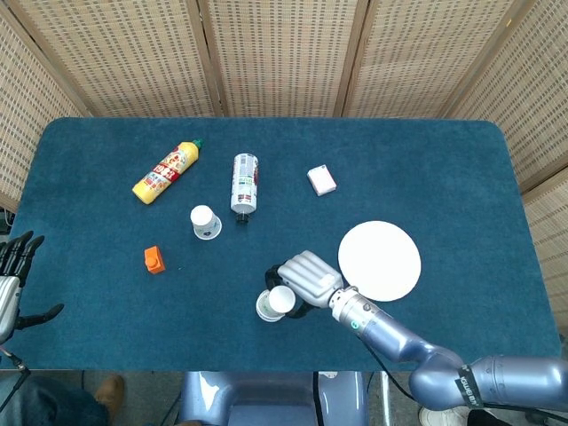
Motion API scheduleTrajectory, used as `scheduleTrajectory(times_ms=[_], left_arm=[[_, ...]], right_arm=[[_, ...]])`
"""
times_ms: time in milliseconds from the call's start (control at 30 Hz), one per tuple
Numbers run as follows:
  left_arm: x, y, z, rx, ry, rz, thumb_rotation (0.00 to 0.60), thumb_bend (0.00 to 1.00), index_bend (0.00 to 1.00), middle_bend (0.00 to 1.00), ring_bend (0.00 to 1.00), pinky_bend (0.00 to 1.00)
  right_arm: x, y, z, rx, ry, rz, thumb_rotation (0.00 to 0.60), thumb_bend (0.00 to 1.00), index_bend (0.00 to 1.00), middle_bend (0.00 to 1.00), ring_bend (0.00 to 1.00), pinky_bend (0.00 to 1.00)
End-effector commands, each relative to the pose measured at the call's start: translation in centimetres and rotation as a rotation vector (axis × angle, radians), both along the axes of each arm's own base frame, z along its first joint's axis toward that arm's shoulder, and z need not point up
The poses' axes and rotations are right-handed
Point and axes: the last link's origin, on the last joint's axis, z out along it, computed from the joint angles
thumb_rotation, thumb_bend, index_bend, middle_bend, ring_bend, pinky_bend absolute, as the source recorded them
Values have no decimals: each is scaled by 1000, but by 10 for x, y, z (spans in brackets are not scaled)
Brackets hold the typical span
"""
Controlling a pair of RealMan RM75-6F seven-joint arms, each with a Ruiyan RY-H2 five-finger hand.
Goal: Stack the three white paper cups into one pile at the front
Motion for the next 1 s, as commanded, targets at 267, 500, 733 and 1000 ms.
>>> scheduleTrajectory(times_ms=[267, 500, 733, 1000], left_arm=[[-1, 0, 1, 1, -3, 2, 600, 0, 0, 0, 0, 0], [-1, 0, 1, -1, -1, 1, 600, 0, 0, 0, 0, 0], [-1, -1, 0, -2, 1, 2, 600, 0, 0, 0, 0, 0], [-1, -1, 1, -3, -1, 0, 600, 0, 0, 0, 0, 0]], right_arm=[[12, -7, -13, -34, 22, -21, 600, 425, 514, 563, 541, 585], [12, -5, -16, -12, 34, -32, 600, 77, 133, 260, 294, 351], [12, -4, -12, 19, 53, -35, 600, 0, 136, 174, 229, 251], [9, -4, -7, 8, 75, -34, 600, 0, 197, 172, 221, 214]])
